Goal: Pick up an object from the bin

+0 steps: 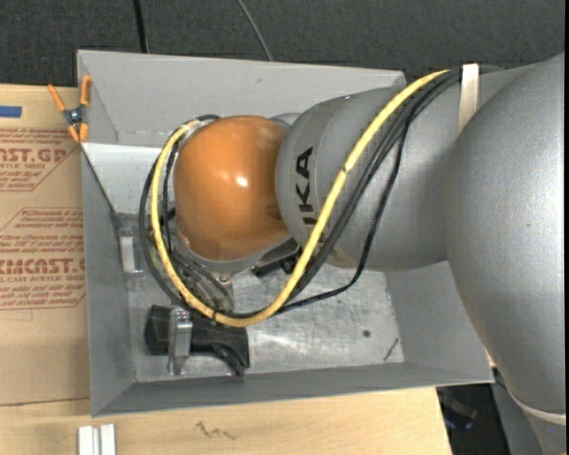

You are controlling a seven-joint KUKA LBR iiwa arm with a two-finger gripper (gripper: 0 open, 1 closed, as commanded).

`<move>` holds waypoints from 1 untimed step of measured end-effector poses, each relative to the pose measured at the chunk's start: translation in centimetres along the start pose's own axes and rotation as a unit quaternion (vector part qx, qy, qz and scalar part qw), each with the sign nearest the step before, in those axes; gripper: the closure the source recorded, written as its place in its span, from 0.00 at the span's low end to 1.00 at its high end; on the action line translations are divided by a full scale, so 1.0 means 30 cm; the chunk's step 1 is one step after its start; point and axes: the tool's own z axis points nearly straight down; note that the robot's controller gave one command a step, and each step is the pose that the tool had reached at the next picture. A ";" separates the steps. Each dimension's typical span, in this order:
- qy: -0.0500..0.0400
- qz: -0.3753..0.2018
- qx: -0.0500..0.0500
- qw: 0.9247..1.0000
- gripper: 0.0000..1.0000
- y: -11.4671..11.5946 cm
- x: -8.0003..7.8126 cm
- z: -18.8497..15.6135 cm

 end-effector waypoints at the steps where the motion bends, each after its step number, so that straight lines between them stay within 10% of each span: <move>1: -0.004 0.001 -0.001 1.000 0.00 -0.004 -0.008 -0.014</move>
Offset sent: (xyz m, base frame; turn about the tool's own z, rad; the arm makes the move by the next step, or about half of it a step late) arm -0.0028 -0.0593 -0.1247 0.0558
